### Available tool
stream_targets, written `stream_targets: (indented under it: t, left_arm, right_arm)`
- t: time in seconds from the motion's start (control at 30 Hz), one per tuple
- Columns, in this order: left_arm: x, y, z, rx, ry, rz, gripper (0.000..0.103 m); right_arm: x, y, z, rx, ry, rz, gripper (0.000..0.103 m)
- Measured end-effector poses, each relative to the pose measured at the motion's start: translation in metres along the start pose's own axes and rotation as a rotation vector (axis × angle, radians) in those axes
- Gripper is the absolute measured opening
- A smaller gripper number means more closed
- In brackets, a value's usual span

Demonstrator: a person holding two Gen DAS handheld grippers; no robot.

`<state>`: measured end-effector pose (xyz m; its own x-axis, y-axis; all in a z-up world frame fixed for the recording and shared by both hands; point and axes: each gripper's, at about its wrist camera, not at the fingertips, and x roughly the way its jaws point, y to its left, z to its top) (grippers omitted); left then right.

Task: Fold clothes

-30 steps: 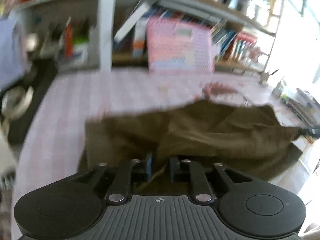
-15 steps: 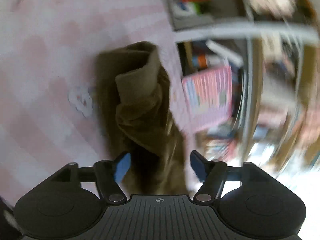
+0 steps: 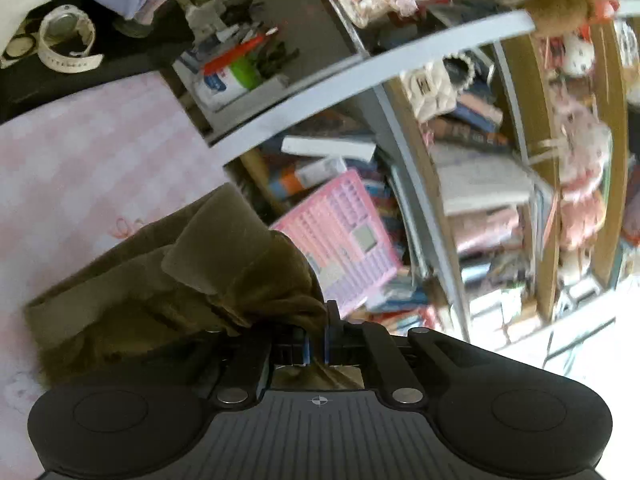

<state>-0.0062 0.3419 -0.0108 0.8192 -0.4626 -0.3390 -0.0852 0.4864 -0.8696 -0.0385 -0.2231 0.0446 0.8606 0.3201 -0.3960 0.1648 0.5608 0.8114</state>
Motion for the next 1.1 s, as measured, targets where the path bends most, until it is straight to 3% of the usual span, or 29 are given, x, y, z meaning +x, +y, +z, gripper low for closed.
stream_targets:
  t: [0.07,0.17,0.2,0.27,0.37,0.47,0.53,0.57,0.6,0.7,0.77,0.83,0.87,0.97,1.0,1.07,1.1]
  left_arm:
    - [0.005,0.032,-0.016,-0.035,0.065,0.098,0.005]
    - [0.018,0.086,-0.040,-0.135,0.142,0.245,0.005]
    - [0.019,0.095,-0.045,-0.158,0.144,0.257,0.005]
    - [0.020,0.094,-0.045,-0.169,0.128,0.233,0.005]
    - [0.021,0.067,-0.030,-0.135,0.091,0.137,0.005]
    - [0.021,0.040,-0.016,-0.098,0.058,0.044,0.005]
    - [0.013,0.028,-0.014,-0.057,0.058,-0.005,0.005]
    - [0.011,0.027,-0.015,-0.044,0.064,-0.012,0.005]
    - [0.012,0.037,-0.018,-0.049,0.085,0.019,0.005]
    - [0.024,0.077,-0.037,-0.101,0.162,0.162,0.005]
    - [0.031,0.092,-0.045,-0.126,0.187,0.216,0.008]
    - [0.026,0.098,-0.048,-0.156,0.173,0.210,0.015]
    - [0.021,0.098,-0.048,-0.163,0.162,0.201,0.022]
    - [0.006,0.099,-0.045,-0.185,0.128,0.176,0.050]
    - [0.002,0.100,-0.044,-0.194,0.114,0.169,0.054]
    - [0.004,0.104,-0.041,-0.220,0.085,0.164,0.051]
    - [0.005,0.101,-0.039,-0.211,0.078,0.162,0.047]
  right_arm:
    - [-0.016,-0.003,-0.012,-0.040,0.007,-0.025,0.002]
    - [0.002,-0.058,-0.051,0.054,0.169,-0.233,0.002]
    - [0.009,-0.073,-0.060,0.081,0.206,-0.285,0.002]
    - [0.014,-0.088,-0.072,0.094,0.228,-0.337,0.002]
    - [0.019,-0.079,-0.061,0.077,0.209,-0.304,0.002]
    - [0.012,-0.038,-0.030,-0.016,0.117,-0.198,0.002]
    - [-0.015,-0.005,-0.018,-0.077,0.033,-0.096,0.002]
    - [-0.027,0.002,-0.017,-0.094,0.006,-0.089,0.002]
    - [-0.040,0.001,-0.021,-0.093,-0.007,-0.102,0.002]
    - [-0.037,-0.042,-0.052,-0.017,0.110,-0.242,0.002]
    - [-0.027,-0.066,-0.067,-0.005,0.156,-0.323,0.002]
    - [-0.016,-0.090,-0.081,0.007,0.201,-0.403,0.005]
    - [-0.018,-0.092,-0.082,0.012,0.197,-0.400,0.005]
    - [-0.029,-0.086,-0.080,-0.025,0.169,-0.405,0.026]
    - [-0.033,-0.084,-0.079,-0.038,0.152,-0.409,0.036]
    - [-0.029,-0.079,-0.074,-0.036,0.135,-0.406,0.033]
    - [-0.027,-0.079,-0.074,-0.034,0.145,-0.404,0.021]
